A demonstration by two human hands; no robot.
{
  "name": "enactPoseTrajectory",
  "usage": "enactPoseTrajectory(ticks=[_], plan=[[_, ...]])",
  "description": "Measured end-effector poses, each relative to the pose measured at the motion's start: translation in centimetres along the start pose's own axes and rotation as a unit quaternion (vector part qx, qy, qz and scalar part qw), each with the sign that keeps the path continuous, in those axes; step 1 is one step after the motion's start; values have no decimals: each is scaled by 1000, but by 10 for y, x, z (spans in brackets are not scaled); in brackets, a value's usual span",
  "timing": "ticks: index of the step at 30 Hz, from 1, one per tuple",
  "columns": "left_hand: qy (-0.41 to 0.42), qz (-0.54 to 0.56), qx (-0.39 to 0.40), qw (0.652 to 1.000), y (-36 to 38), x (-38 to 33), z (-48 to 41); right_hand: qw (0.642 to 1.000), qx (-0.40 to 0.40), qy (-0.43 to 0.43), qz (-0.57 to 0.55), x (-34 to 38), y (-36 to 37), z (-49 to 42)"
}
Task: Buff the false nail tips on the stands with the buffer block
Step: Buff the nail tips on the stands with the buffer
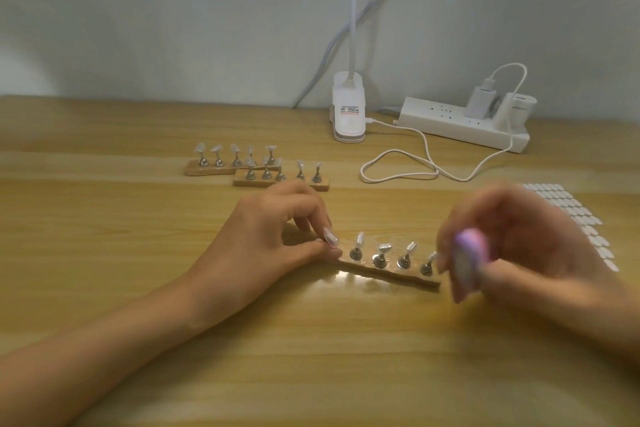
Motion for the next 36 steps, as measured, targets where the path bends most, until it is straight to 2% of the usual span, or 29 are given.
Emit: enactPoseTrajectory(ticks=[2,4,5,6,9,11,13,15,18,24,27,36], plan=[[20,-26,-8,999,0,0,2,983,50,29,176,-6,5,-5],[40,-25,-20,999,-2,-2,4,939,85,88,320,-26,6,-11],[38,4,-21,999,-4,-1,4,936,93,146,308,-38,4,-12],[30,55,-18,998,-5,-1,4,941,63,160,292,-39,2,-15],[19,238,-10,971,-8,-2,4,948,52,33,312,-16,9,-14],[11,289,-13,957,-8,-5,4,958,62,29,277,-12,8,-7],[-24,310,11,950,-2,-5,8,966,34,17,255,-8,7,-13],[-53,314,80,945,10,-7,15,969,-4,-5,246,-3,6,-15],[-24,233,139,962,21,-14,22,966,-16,4,256,-1,10,-13],[-18,147,90,985,14,-11,9,983,-71,68,158,-12,7,-14],[-11,127,54,990,10,-6,1,982,-84,75,153,-13,7,-17],[-26,211,28,977,6,1,-1,975,-93,59,191,-9,10,-16]])
Point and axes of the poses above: each hand's wrist, its own z-axis away from the middle knuckle, its own y-axis out of the palm, x = y × z, the point moved 4 cm from there along -z, towards the middle knuckle, and after that the axes turned 9 degrees about x, right-handed, at the moved point
